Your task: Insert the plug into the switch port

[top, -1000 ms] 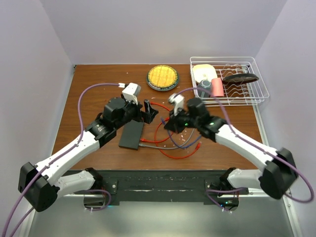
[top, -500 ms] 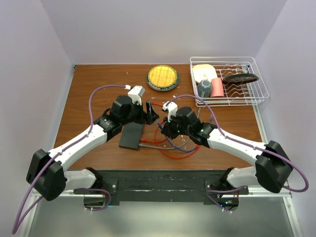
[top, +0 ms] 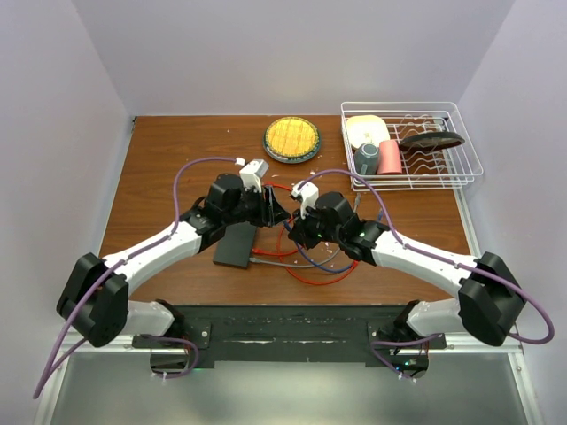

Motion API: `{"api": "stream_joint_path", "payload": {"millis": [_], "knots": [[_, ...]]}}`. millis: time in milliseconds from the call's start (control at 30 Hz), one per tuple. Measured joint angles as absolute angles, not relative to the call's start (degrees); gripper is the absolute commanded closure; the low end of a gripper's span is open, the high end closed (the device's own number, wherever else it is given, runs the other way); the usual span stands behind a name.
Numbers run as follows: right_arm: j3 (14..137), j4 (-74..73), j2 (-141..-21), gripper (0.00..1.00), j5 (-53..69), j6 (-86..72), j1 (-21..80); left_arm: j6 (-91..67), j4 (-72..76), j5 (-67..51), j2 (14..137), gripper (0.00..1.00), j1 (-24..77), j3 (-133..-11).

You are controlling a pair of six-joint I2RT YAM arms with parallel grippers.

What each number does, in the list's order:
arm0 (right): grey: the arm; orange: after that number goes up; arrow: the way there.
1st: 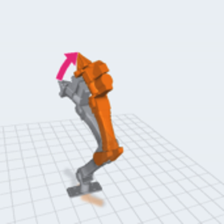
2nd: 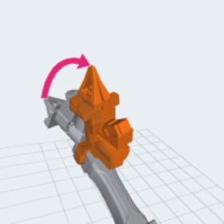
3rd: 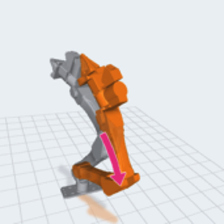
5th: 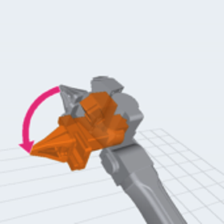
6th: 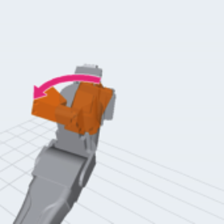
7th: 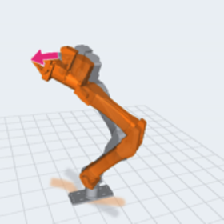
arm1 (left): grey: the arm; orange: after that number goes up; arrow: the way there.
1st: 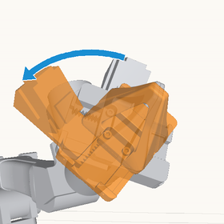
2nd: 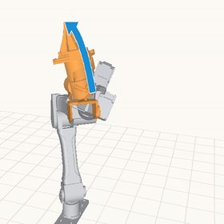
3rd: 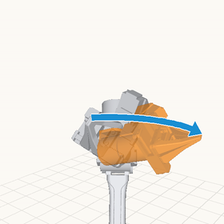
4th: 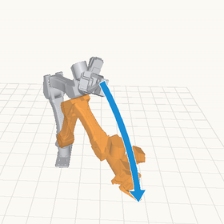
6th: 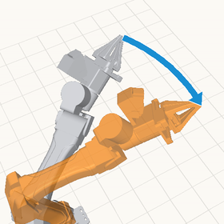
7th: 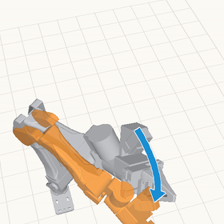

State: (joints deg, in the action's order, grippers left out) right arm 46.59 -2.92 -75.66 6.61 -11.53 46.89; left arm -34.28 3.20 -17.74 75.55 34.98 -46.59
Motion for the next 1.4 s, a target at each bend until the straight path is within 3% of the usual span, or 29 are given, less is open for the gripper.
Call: {"api": "stream_joint_path", "payload": {"millis": [100, 233, 333, 400, 433, 500, 533, 667, 767, 967, 1233, 1400], "knots": [[46.6, -2.9, -75.3, 1.0, 6.6, -11.6, 47.0, -34.9, 4.7, -19.0, 76.7, 0.73, 35.0, -46.3], [46.5, -3.4, -74.4, 1.0, 6.3, -11.7, 47.0, -35.9, 6.9, -21.3, 78.3, 1.0, 35.0, -46.1], [46.4, -3.5, -74.4, 0.98, 5.7, -11.8, 47.0, -36.4, 8.1, -22.7, 78.6, 1.0, 35.0, -46.1], [46.4, -3.4, -74.4, 0.84, 5.5, -11.9, 47.0, -36.4, 8.3, -22.8, 78.6, 1.0, 35.0, -46.1], [46.4, -3.4, -74.4, 0.67, 5.5, -12.0, 47.0, -36.4, 8.3, -22.8, 78.6, 1.0, 35.0, -46.1], [46.4, -3.4, -74.4, 0.53, 5.4, -12.5, 47.0, -36.3, 8.1, -22.3, 78.5, 1.0, 35.0, -46.1], [46.4, -3.4, -74.1, 0.38, 5.3, -12.6, 47.0, -36.2, 7.9, -21.8, 78.3, 1.0, 35.0, -45.9], [46.3, -3.0, -71.4, 0.16, 4.6, -13.6, 47.0, -36.1, 6.3, -18.4, 75.7, 1.0, 35.0, -44.4], [45.9, -1.4, -68.7, 0.11, 4.4, -14.7, 47.0, -35.9, 5.3, -15.7, 72.3, 1.0, 35.0, -43.2], [45.6, 2.6, -66.6, 0.17, 8.2, -16.9, 46.5, -36.0, 5.0, -10.9, 66.3, 1.0, 35.0, -41.7], [47.6, 5.1, -70.5, 0.42, 12.6, -18.0, 46.5, -36.6, 4.6, -7.1, 61.8, 1.0, 35.0, -40.6], [51.2, 4.3, -74.9, 0.47, 11.3, -17.8, 46.5, -37.0, 4.4, -6.4, 61.2, 1.0, 35.0, -40.3]]}}
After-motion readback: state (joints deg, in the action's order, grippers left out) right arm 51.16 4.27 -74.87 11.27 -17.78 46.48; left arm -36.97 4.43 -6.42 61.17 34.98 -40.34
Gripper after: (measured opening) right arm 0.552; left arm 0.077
